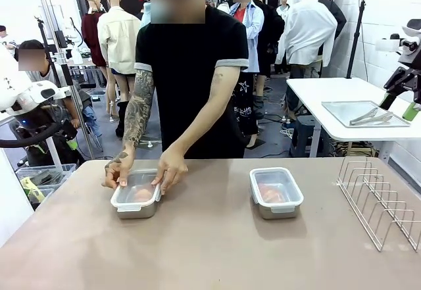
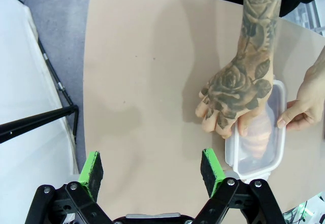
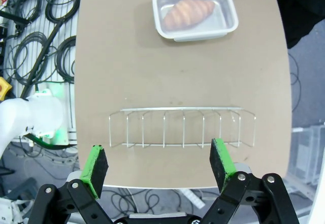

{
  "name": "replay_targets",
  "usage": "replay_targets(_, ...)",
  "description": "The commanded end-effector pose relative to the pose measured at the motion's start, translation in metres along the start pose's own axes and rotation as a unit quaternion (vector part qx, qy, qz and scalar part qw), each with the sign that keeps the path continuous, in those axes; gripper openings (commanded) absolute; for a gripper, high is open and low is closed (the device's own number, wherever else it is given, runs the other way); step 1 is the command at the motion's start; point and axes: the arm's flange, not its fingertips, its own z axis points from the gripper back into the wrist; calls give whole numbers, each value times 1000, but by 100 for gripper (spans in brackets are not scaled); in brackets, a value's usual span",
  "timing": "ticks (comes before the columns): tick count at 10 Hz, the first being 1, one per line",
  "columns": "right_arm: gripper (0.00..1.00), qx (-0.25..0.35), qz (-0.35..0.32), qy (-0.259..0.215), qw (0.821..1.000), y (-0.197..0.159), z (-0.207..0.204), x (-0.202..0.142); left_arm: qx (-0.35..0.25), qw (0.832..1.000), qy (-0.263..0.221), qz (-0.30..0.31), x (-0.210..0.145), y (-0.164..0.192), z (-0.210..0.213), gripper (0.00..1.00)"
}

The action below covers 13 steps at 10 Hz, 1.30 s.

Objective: Place the bread in airtight containers.
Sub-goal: Release when the human grabs the Airtight Container lid.

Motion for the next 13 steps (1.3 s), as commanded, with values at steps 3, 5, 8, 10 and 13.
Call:
replay_targets(3,100,3,-7,7,1000,2,-1,1,5,1000,1,-3,0,1,2,100)
replay_targets(5,100,3,-7,7,1000,2,-1,1,5,1000,1,-3,0,1,2,100)
replay_targets(8,100,3,-7,7,1000,2,-1,1,5,1000,1,-3,0,1,2,100)
replay_targets(10,100,3,-7,7,1000,2,-1,1,5,1000,1,-3,0,1,2,100)
replay_targets(13,100,3,-7,7,1000,2,-1,1,5,1000,1,-3,0,1,2,100)
